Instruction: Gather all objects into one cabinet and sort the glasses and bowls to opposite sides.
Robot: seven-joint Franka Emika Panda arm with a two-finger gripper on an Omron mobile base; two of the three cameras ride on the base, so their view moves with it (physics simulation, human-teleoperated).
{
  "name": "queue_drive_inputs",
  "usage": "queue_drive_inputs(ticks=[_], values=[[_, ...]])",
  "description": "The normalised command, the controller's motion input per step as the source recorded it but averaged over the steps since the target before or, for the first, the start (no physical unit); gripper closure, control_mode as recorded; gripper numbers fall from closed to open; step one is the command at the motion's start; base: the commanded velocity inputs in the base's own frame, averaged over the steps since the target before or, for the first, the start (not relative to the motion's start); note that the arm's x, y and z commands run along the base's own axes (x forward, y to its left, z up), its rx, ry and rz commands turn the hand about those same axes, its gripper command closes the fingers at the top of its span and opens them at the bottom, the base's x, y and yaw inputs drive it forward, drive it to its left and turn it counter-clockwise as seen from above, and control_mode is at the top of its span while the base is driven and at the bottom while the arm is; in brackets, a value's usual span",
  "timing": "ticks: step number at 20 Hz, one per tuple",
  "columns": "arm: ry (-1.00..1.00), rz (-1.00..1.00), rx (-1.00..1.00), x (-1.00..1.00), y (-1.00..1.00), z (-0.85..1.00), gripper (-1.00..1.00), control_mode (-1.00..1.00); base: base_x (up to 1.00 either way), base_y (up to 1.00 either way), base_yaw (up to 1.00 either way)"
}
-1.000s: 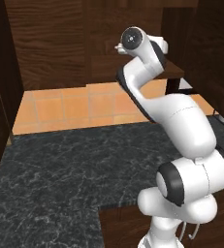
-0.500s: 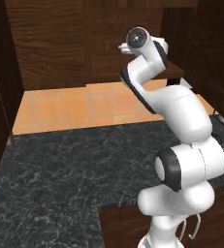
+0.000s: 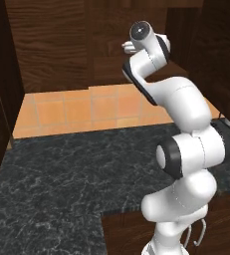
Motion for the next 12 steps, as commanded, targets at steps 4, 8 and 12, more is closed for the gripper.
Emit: queue_drive_inputs(ticks=[4,8,12], values=[[0.05,0.0,0.0,0.32,-0.09,0.0,-1.0,-1.0,0.0,0.0,0.0],[0.04,0.0,0.0,0.28,-0.1,0.0,-1.0,-1.0,0.0,0.0,0.0],[0.01,0.0,0.0,0.09,-0.01,0.0,-1.0,-1.0,0.0,0.0,0.0]])
